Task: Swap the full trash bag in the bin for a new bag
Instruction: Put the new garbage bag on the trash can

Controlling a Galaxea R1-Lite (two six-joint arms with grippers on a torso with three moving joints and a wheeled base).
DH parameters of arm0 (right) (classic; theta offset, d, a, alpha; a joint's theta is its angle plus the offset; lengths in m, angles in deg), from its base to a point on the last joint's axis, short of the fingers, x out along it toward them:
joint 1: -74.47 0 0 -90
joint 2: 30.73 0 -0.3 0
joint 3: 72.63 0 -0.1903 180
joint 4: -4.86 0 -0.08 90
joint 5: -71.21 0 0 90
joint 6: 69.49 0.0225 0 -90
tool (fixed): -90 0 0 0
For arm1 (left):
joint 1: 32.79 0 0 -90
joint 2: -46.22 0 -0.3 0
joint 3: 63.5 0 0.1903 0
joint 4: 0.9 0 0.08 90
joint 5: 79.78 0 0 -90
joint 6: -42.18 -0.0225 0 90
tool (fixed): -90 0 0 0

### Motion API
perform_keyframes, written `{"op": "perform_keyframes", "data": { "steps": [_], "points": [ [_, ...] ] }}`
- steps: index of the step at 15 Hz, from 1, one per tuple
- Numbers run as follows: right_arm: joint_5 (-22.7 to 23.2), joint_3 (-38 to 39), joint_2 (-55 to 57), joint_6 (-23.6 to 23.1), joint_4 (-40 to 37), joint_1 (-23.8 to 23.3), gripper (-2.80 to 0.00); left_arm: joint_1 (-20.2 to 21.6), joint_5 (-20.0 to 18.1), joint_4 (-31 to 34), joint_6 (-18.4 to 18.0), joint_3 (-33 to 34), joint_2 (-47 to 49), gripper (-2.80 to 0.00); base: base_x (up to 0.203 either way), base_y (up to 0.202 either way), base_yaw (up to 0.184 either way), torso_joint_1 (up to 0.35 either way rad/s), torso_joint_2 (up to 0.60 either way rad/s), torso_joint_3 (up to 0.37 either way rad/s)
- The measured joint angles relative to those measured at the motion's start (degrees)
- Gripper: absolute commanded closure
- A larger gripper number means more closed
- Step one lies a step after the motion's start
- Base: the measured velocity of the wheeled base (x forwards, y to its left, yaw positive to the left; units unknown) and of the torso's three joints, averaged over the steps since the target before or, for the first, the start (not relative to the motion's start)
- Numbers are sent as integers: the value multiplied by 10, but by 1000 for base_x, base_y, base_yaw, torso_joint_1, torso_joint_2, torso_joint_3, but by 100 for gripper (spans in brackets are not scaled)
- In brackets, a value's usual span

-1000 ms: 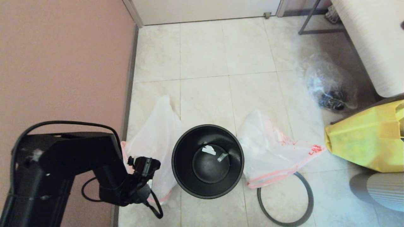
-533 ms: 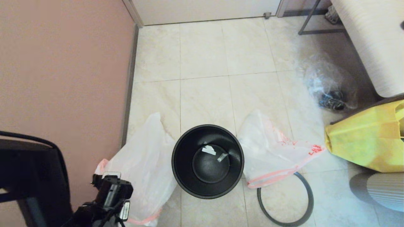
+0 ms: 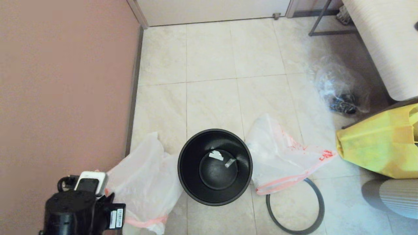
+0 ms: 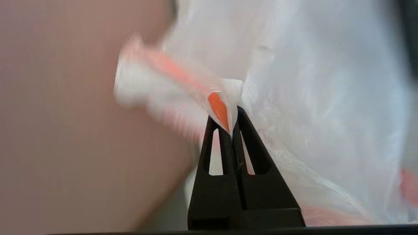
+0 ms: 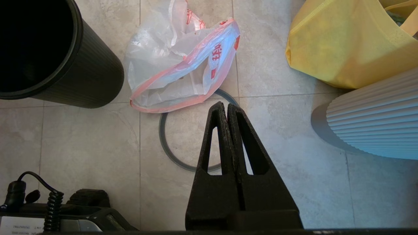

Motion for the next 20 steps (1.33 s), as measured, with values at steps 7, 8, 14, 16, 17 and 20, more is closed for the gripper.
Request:
{"op": "perform_keyframes", "data": {
  "steps": [7, 8, 14, 16, 17, 20],
  "points": [
    [0, 0, 0, 0, 0, 0, 0, -98, -3, 149, -123, -172, -215, 0, 0, 0, 0, 0, 0, 0],
    [0, 0, 0, 0, 0, 0, 0, -121, -3, 189, -124, -194, -242, 0, 0, 0, 0, 0, 0, 0],
    [0, 0, 0, 0, 0, 0, 0, -228, -29, 488, -31, -364, -349, 0, 0, 0, 0, 0, 0, 0],
    [0, 0, 0, 0, 0, 0, 0, -250, -73, 593, 28, -423, -358, 0, 0, 0, 0, 0, 0, 0],
    [0, 0, 0, 0, 0, 0, 0, -257, -94, 637, 53, -444, -361, 0, 0, 0, 0, 0, 0, 0],
    [0, 0, 0, 0, 0, 0, 0, -272, -104, 673, 63, -459, -373, 0, 0, 0, 0, 0, 0, 0]
  ]
}}
